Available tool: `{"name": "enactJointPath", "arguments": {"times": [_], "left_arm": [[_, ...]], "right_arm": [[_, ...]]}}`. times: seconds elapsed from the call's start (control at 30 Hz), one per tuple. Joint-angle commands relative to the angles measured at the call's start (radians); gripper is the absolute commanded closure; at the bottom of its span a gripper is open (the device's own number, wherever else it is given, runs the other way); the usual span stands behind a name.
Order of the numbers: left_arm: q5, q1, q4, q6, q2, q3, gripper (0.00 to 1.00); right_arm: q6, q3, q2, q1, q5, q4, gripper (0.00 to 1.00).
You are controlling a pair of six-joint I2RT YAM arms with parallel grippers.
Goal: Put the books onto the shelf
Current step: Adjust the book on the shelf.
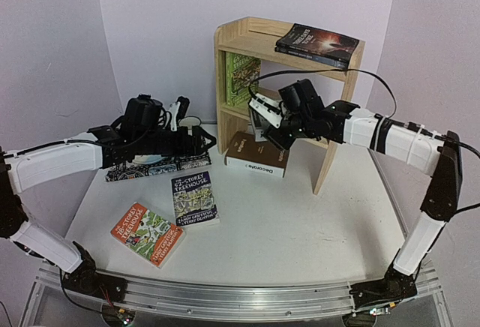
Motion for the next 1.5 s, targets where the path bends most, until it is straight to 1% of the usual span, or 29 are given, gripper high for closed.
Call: {"name": "enactJointPath", "arguments": {"times": [0.0,0.27,0.47,0.53,0.67,0.83,1.03,1.1,1.23,1.3,1.47], "left_arm": [[-0.034,0.002,0.039,0.020,-0.051,0.011,0.09],[-0.057,0.001,0.025,0.031,-0.065,0.001,0.08],[-0.056,0.002,0.024,0.034,-0.051,0.007,0.09],[-0.058,0.003,0.024,0.037,-0.051,0.010,0.09],[-0.059,0.002,0.024,0.041,-0.050,0.013,0.09],[-0.057,0.002,0.024,0.042,-0.047,0.011,0.08],[-0.060,0.003,0.022,0.043,-0.053,0.008,0.09],[-0.061,0.002,0.021,0.043,-0.054,0.008,0.08],[-0.061,0.002,0.021,0.043,-0.052,0.007,0.09],[-0.062,0.003,0.021,0.044,-0.051,0.006,0.08],[-0.070,0.003,0.021,0.050,-0.039,0.013,0.08]], "right_arm": [[0.045,0.114,0.074,-0.004,0.040,0.003,0.40],[0.111,0.213,0.173,-0.004,0.079,0.001,0.48],[0.167,0.260,0.213,-0.004,0.153,0.001,0.61],[0.190,0.268,0.216,-0.004,0.155,0.001,0.62],[0.240,0.283,0.216,-0.004,0.162,-0.003,0.69],[0.252,0.305,0.233,-0.004,0.222,-0.030,0.77],[0.247,0.318,0.246,-0.004,0.272,-0.061,0.77],[0.256,0.340,0.257,-0.004,0.297,-0.079,0.83],[0.290,0.416,0.301,-0.003,0.326,-0.155,0.86],[0.316,0.458,0.319,-0.002,0.342,-0.191,0.89],[0.365,0.519,0.351,0.002,0.434,-0.248,0.92]]}}
